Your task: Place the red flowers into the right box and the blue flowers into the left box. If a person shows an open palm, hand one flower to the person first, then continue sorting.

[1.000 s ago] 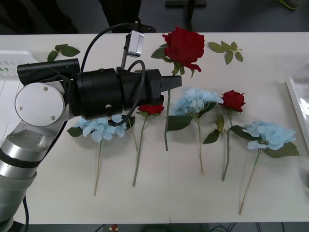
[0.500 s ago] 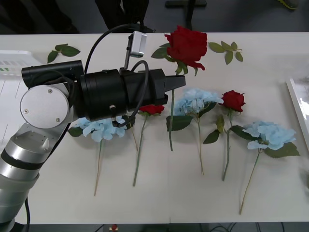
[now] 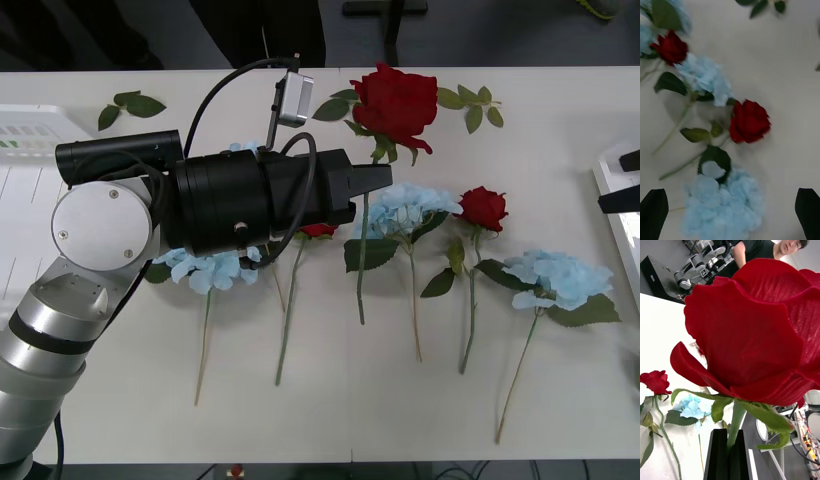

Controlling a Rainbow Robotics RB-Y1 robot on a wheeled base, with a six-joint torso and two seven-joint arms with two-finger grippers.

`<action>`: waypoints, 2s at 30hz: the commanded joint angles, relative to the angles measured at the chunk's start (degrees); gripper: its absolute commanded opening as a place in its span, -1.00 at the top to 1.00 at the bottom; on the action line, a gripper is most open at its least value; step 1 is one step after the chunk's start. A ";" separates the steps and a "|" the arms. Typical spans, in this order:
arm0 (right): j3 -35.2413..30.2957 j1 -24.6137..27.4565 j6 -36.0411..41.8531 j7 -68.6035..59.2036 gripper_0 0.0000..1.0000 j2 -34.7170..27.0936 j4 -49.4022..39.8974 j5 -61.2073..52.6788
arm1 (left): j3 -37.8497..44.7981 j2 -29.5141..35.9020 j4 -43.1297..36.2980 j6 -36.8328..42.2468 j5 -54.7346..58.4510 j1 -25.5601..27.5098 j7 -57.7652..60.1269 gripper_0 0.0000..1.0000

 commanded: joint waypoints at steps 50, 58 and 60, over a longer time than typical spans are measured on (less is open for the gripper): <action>27.34 16.79 -25.53 3.71 -0.27 23.02 -17.60 -27.95 | 1.22 -1.59 -1.19 -1.80 0.11 -2.31 0.16 1.00; 27.43 16.97 -25.97 3.27 1.00 23.02 -17.69 -28.13 | 1.30 -1.50 -1.19 -1.80 0.11 -2.22 0.07 1.00; 27.43 16.97 -25.97 3.27 1.00 23.11 -17.69 -28.21 | 1.39 -1.59 -1.19 -1.80 0.11 -2.22 0.07 1.00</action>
